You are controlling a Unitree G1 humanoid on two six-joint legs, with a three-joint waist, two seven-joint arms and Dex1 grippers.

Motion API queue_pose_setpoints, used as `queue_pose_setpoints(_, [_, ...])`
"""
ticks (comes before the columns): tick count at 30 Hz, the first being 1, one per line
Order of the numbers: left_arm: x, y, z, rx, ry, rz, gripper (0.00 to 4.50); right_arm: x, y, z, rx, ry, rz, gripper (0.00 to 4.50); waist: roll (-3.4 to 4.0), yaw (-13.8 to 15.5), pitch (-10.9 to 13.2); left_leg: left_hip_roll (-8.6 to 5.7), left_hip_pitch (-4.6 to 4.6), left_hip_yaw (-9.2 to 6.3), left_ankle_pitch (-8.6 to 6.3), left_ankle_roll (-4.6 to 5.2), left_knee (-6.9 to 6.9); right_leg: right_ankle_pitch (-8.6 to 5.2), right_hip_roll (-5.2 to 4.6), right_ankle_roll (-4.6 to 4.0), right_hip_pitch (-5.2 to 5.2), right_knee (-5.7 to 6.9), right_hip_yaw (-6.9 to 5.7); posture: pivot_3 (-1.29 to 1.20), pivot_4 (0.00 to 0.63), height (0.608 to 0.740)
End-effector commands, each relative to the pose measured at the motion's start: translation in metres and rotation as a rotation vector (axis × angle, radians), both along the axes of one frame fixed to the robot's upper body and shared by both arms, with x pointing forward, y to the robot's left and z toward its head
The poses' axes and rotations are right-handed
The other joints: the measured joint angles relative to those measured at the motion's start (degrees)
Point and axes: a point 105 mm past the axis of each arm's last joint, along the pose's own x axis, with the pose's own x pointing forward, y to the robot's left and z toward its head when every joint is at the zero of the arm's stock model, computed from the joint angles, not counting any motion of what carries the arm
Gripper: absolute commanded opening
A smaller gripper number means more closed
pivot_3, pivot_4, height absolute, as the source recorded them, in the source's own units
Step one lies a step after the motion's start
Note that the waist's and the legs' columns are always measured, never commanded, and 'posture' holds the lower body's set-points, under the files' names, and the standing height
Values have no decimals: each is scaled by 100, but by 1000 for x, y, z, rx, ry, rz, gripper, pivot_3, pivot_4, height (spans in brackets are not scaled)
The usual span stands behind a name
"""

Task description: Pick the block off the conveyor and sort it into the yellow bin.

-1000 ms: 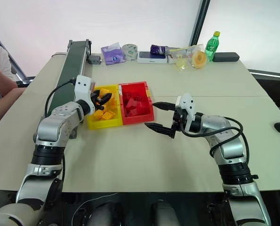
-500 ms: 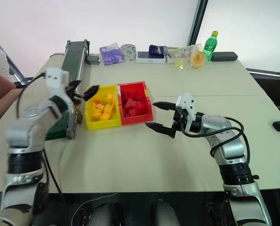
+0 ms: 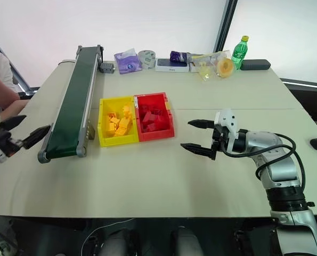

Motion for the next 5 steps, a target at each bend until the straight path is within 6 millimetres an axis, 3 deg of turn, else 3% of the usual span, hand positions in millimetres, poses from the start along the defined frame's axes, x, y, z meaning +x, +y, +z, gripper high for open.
queue_pose_setpoints(1, [-13,6,8,22,-49,0,4458,0,-4,10,6,-46,-4,4500,0,0,0,0,0,0,0,1,0,0,0,0,-1,0,0,0,150,740])
queue_pose_setpoints(5, [-17,7,5,29,-62,11,4458,1,-4,11,4,-51,-4,4500,0,23,0,-2,0,0,-10,17,0,0,-5,0,1,-1,0,0,150,740])
